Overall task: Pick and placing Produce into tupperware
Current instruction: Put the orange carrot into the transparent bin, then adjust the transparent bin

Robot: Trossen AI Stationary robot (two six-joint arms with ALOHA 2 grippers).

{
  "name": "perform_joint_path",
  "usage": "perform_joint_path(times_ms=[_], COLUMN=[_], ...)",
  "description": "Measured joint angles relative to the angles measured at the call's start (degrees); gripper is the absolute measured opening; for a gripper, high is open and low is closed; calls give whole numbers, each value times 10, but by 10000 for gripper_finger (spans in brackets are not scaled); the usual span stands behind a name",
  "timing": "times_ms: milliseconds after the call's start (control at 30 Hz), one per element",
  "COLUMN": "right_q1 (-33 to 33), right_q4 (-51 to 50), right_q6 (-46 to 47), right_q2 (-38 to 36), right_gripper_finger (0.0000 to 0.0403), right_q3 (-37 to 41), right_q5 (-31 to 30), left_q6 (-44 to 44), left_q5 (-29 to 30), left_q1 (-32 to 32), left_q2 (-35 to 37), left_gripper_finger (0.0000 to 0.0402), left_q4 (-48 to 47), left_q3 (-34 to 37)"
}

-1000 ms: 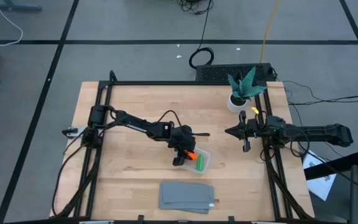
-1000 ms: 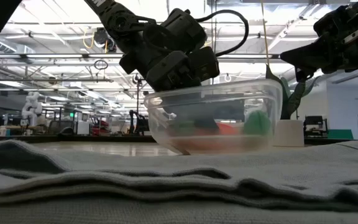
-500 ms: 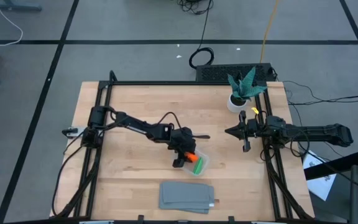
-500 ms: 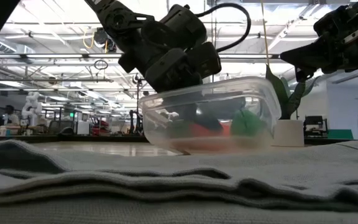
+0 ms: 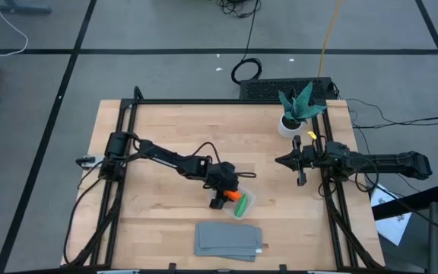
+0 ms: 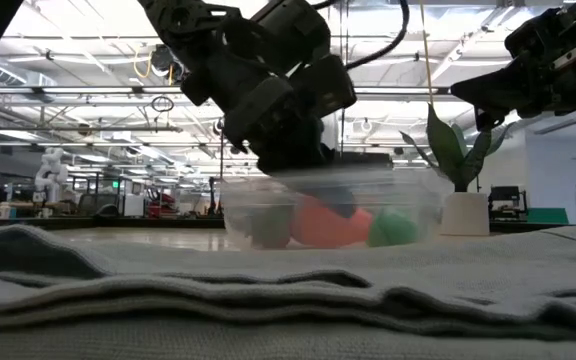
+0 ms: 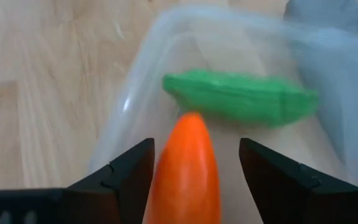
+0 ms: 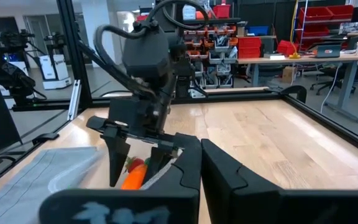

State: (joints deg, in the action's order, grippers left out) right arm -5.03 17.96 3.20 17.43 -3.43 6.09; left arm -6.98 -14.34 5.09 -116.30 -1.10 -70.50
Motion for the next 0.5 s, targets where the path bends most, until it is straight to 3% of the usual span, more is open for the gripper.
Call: perform_joint_path(times_ms=[233,500], right_q1=[0,0], right_q4=[-2,-7], right_q6=[0,0], right_q2=[0,0], right_gripper_finger=[0,0], right_q3=[0,0], right_q5=[0,0], left_q6=[-7,-53], left_q5=[12,77], left_q1=[9,22], left_q2=[9,16], left_gripper_finger=[241,241], left_q4=[10,8], left_q3=[-1,-8])
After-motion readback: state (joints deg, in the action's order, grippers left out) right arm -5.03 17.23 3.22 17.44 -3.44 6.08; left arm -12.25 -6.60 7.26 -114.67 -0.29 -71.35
